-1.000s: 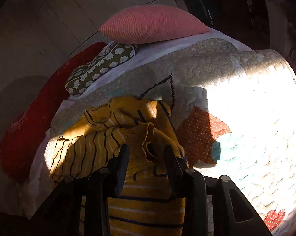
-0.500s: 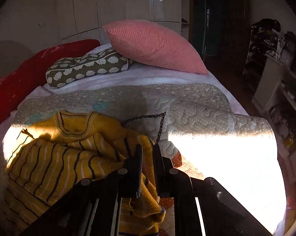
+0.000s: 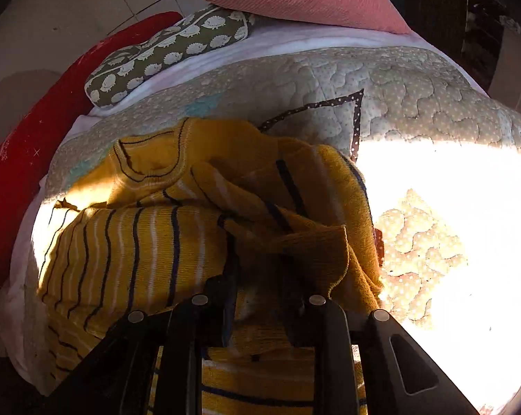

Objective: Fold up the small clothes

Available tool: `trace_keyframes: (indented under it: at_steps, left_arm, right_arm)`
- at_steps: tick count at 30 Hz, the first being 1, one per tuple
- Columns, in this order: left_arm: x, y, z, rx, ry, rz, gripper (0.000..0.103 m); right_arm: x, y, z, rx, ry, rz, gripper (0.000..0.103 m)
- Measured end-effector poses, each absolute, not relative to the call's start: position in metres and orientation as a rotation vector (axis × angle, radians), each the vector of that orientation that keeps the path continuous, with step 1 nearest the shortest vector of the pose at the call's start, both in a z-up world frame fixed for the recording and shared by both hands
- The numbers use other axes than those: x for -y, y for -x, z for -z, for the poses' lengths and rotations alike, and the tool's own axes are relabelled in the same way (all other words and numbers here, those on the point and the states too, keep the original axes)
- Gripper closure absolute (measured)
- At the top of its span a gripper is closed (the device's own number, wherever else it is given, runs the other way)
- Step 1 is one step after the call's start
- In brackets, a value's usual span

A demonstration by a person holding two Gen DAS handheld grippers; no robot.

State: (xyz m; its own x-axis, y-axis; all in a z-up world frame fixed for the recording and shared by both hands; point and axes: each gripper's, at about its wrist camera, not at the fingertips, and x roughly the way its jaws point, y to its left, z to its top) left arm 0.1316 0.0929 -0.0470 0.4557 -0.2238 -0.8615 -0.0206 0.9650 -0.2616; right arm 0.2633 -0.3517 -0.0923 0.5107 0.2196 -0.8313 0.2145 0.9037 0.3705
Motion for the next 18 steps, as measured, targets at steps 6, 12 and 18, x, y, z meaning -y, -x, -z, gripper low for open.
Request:
trace_keyframes:
  at_steps: [6,12,18]
  left_arm:
    - [-0.103,-0.117,0.043,-1.051,0.134,0.027,0.047]
    - [-0.094,-0.103,0.037,-1.004,0.051,-0.013,0.047]
    - [-0.080,-0.086,0.025,-0.966,-0.009,-0.011,0.047]
  right_arm:
    - [0.354,-0.171,0.031,-0.844,-0.348,0.047,0.082]
    - [0.329,-0.037,-0.014,-0.546,-0.087,0.228,0.001]
    - [0.342,0.016,0.010,-0.615,-0.238,0.197,0.004]
